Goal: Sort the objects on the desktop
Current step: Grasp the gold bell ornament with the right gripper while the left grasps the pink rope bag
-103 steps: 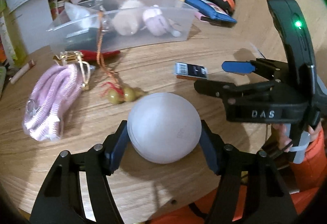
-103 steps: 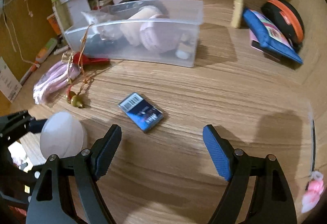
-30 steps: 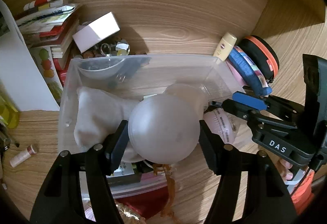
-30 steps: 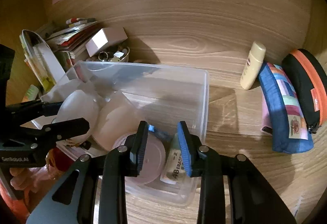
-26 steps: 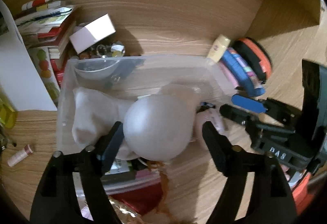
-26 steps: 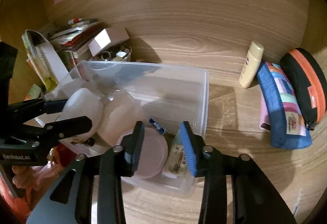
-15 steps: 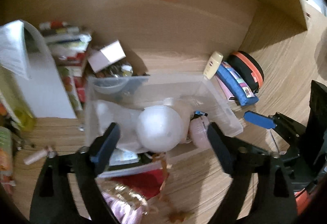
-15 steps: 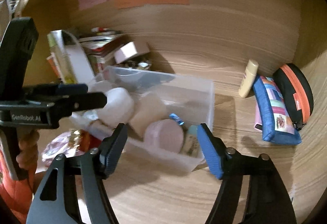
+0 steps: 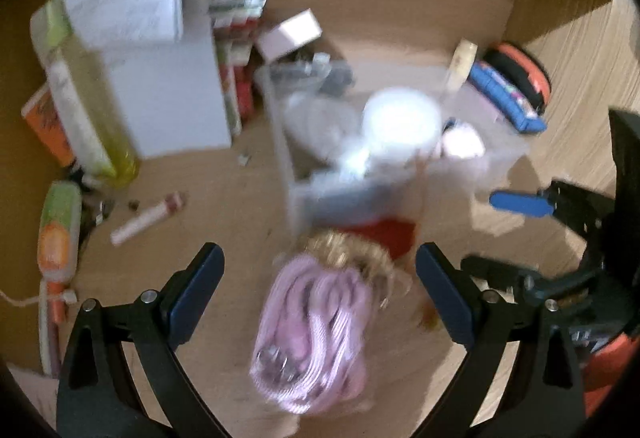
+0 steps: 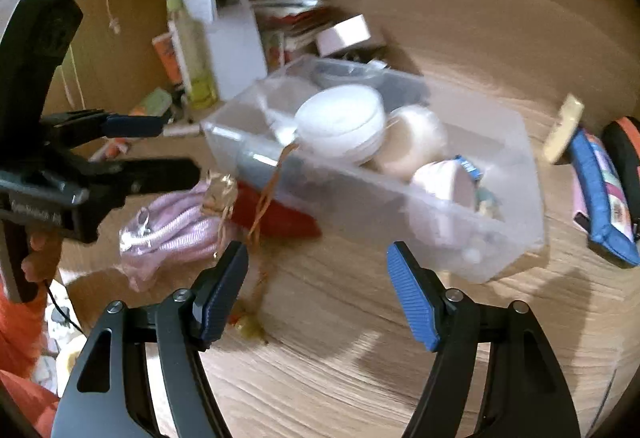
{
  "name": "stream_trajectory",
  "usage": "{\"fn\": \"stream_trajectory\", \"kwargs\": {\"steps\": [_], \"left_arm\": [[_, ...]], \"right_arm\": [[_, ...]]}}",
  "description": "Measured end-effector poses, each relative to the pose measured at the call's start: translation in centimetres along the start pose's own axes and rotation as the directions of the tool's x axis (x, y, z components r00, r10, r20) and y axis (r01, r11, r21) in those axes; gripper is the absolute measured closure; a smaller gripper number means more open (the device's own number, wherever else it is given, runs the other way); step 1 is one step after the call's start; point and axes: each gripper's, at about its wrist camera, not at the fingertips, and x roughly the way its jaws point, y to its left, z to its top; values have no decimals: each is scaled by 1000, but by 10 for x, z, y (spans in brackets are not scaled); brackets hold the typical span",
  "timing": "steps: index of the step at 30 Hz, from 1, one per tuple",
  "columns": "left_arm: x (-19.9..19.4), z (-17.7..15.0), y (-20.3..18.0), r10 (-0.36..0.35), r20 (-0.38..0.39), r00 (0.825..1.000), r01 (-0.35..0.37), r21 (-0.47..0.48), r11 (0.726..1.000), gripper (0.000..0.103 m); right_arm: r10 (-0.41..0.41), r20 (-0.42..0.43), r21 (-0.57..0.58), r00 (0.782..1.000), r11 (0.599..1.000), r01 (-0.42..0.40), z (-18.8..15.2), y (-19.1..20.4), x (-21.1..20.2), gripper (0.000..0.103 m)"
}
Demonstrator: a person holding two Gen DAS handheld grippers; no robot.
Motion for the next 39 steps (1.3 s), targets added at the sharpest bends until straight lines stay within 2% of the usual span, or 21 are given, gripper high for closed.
{"fn": "stream_trajectory", "kwargs": {"steps": [4,7,12,16,23,25,26,27,33,39], "left_arm": [[9,-21,1,-16,-46,999,17,15,1000,5],[21,-33,-5,4,-82,997,1,67,998,5],[44,-37,-7,61,-137,989,-49,90,995,5],[52,-34,-4,51,-158,986,-40,71,997,5],[56,-29,0,73,-139,988,-69,32,997,3],[55,-29,0,69,-124,990,-65,35,997,7],[54,-29,-1,69,-110,992,-65,38,997,19],[51,-28,-1,63,-94,994,-59,43,997,33],[42,-33,4,61,-81,995,-61,10,998,37],[27,-47,15,80,-63,995,-83,-48,995,38]], "right_arm": [[47,-65,7,997,999,-47,-5,4,18,34],[92,-96,10,991,996,-91,-12,8,24,34],[109,-130,-30,985,993,-114,-25,22,23,34],[107,-147,-57,983,992,-116,-32,30,25,35],[94,-136,-29,986,995,-99,-36,26,29,67],[98,-128,-23,987,995,-102,-37,25,28,78],[101,-127,-21,987,994,-105,-38,24,28,83],[105,-127,-21,986,994,-109,-37,24,27,83],[130,-101,26,986,991,-128,-37,15,21,83],[105,-3,72,994,992,-104,-24,-5,-9,83]]}}
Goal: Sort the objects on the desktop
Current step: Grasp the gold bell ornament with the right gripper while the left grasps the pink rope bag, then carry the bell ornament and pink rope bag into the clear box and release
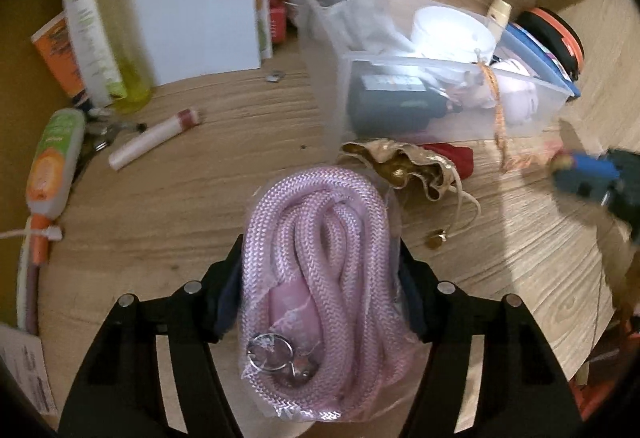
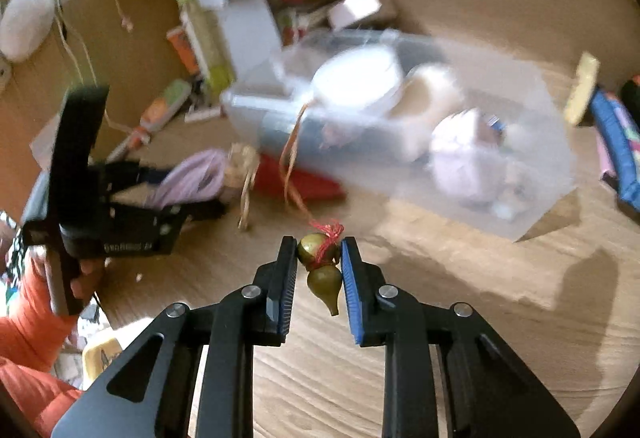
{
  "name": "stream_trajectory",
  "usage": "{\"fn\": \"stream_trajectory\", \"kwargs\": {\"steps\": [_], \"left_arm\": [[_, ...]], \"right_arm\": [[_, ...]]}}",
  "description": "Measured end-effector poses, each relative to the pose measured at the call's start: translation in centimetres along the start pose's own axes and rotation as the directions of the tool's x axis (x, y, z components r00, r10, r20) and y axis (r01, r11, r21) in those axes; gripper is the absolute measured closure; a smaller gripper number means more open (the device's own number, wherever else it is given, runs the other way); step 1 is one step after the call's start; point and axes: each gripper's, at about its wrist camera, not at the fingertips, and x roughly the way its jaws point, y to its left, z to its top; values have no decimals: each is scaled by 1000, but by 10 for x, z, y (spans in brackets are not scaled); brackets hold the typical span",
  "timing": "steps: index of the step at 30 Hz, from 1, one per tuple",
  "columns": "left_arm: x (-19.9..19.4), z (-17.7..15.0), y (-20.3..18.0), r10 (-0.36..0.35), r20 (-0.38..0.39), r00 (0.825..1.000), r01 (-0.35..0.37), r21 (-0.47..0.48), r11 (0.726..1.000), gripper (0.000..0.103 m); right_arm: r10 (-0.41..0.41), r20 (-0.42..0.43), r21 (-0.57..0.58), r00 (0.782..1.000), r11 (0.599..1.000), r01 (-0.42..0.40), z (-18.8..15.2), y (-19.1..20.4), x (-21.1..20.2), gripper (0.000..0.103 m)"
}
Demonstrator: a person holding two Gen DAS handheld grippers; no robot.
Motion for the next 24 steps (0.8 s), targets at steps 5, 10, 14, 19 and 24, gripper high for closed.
{"fn": "stream_trajectory", "kwargs": {"steps": [5,10,14,19,24], "left_arm": [[-20,0,6,5,69,998,-2,-37,999,38],[-54,13,2,-3,179,984,10,-34,999,43],[-69,29,-3,-22,227,974,28,-25,999,43],[-83,46,-6,-30,275,961,36,-19,999,43],[-98,67,-14,-56,331,942,63,-8,998,43]], "right_arm": [[-43,93,24,995,999,41,19,-13,-29,83],[-70,145,45,987,997,64,41,-26,-41,83],[-97,172,49,980,995,90,57,-36,-46,83],[-141,185,55,973,990,133,77,-49,-44,83],[-154,173,81,973,987,142,89,-65,-35,83]]}}
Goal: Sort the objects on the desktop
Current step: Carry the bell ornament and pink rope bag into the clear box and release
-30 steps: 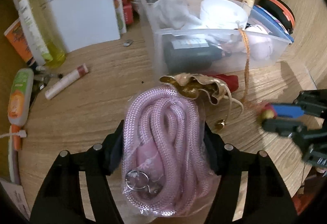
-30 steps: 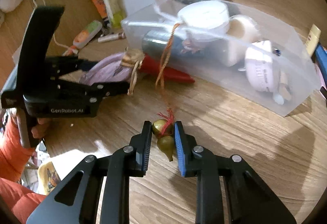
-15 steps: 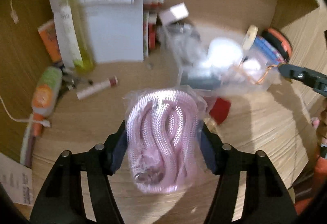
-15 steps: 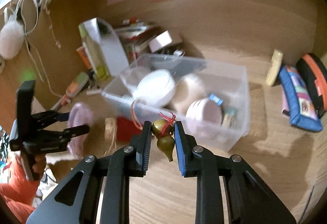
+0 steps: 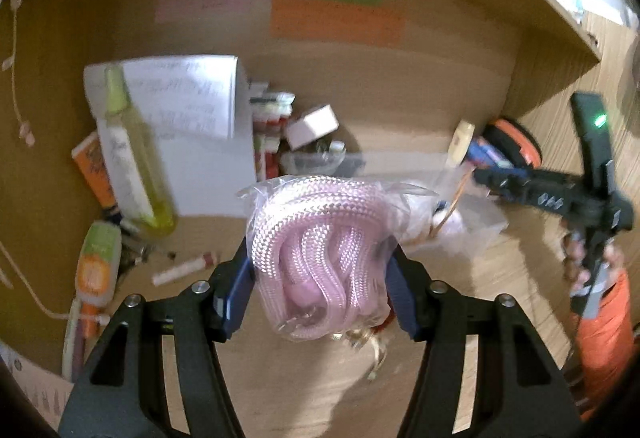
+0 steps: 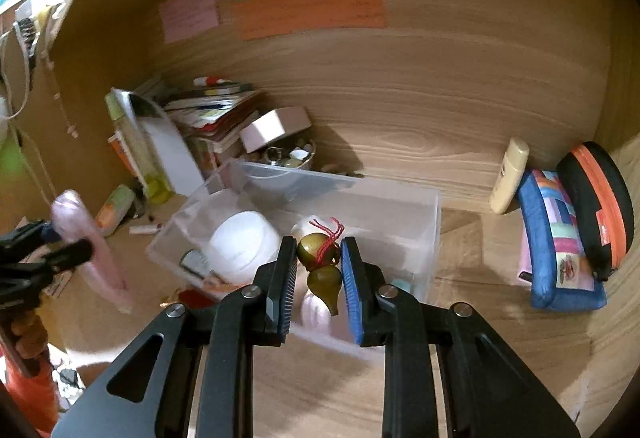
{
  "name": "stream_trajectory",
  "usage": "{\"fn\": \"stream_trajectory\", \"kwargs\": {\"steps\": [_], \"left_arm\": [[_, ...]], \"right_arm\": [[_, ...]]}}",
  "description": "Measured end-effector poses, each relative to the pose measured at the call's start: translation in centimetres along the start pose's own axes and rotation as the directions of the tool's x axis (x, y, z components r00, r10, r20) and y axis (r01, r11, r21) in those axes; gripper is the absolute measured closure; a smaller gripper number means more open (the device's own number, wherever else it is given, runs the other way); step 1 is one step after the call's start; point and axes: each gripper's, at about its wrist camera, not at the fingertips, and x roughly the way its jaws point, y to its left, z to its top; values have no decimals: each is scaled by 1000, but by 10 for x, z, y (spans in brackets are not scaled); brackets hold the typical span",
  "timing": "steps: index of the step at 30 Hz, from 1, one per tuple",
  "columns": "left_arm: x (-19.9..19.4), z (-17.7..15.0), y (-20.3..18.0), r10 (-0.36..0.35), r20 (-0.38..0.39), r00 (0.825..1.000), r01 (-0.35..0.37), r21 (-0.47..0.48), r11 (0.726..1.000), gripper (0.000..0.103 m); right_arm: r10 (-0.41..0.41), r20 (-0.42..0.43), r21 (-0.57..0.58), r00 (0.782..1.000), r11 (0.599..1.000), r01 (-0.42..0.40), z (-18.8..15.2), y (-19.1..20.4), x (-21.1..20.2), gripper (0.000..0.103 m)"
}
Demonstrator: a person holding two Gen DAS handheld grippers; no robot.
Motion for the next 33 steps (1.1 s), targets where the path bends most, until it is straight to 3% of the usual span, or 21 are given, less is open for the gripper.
{"fn": "stream_trajectory", "kwargs": {"steps": [3,12,18,25,33], "left_arm": [[6,12,-3,-3,27,1000,3,5,1000,43],[60,42,2,-26,-24,999,25,-36,999,43],[84,43,-9,-33,-55,998,33,0,999,43],[118,38,-18,6,-121,993,-1,40,999,43],[146,28,-19,7,-213,977,5,55,998,44]], "right_arm": [[-20,-9,12,1000,1000,20,3,-7,10,83],[-61,-102,34,993,997,65,-1,-29,47,83],[-68,-138,23,988,997,72,-10,-32,57,83],[-95,-145,7,985,995,97,-10,-30,64,83],[-126,-150,-44,981,992,121,-7,-22,68,82]]}}
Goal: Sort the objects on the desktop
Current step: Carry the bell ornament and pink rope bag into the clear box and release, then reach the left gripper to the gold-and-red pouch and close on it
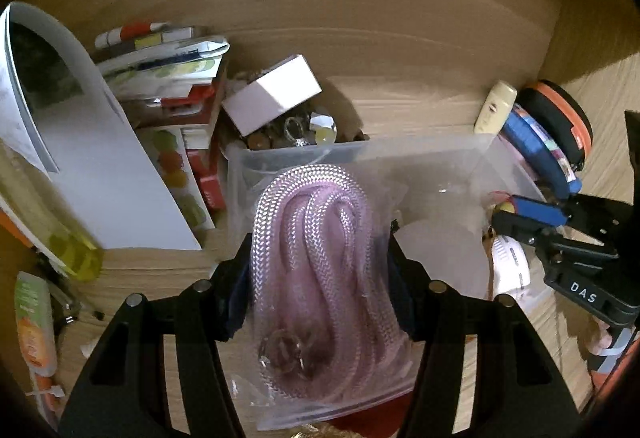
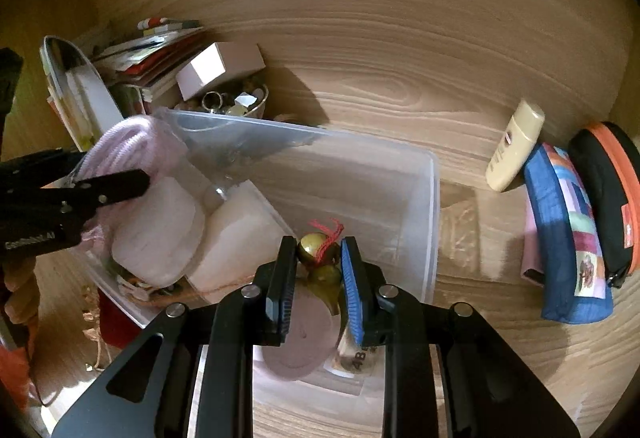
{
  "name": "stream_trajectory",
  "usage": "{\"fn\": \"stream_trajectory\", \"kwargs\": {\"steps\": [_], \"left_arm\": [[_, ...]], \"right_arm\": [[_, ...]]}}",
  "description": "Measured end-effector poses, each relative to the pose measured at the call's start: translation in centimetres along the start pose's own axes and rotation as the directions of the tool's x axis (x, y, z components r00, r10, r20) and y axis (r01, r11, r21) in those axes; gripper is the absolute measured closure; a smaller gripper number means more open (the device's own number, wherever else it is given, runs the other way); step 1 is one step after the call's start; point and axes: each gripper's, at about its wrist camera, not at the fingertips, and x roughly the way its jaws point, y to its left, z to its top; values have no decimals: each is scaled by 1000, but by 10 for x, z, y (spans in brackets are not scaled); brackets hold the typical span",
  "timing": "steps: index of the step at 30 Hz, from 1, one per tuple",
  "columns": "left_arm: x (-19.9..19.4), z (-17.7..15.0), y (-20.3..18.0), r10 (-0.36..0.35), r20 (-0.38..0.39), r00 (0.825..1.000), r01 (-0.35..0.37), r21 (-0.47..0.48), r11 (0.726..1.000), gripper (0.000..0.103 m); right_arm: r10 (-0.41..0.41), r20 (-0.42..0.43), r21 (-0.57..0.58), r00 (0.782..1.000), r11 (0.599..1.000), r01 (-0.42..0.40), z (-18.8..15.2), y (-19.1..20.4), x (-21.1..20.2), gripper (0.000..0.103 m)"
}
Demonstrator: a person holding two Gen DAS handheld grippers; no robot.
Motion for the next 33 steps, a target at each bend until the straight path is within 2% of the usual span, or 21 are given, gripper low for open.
{"fn": "stream_trajectory", "kwargs": {"steps": [2,5,9,10,12,15,18,24,30,33], "left_arm": [[-3,-2,-3,4,-1,1000,-4,9,1000,44],[-10,-4,-4,11,7,1000,-12,17,1000,44],[-28,-8,-3,8,40,999,-9,25,1000,42],[-33,-9,-3,10,51,999,-11,29,1000,39],[-47,-12,-5,19,86,996,-23,45,999,25],[-65,-20,-8,36,121,992,-45,75,996,19],[-74,-32,-8,46,116,992,-57,94,994,12],[-76,-62,0,37,39,999,-41,117,992,11],[-50,-96,-4,21,-77,997,-13,111,994,11],[-35,-103,-11,22,-120,993,-7,127,992,11]], "right_arm": [[0,-4,0,1000,1000,0,0,1,-1,79],[12,-7,12,1000,1000,-11,0,1,-5,58],[-5,22,-11,1000,1000,5,-4,8,-18,55],[-10,29,-19,1000,1000,10,-5,11,-23,54],[-12,44,-31,999,999,13,-5,17,-29,46],[-11,74,-45,997,999,15,-8,25,-43,41],[-1,95,-56,995,998,6,-10,32,-55,36],[6,126,-110,992,994,8,-26,49,-75,30],[22,104,-160,994,987,-5,-37,63,-75,30],[37,90,-184,995,983,-20,-43,70,-73,30]]}}
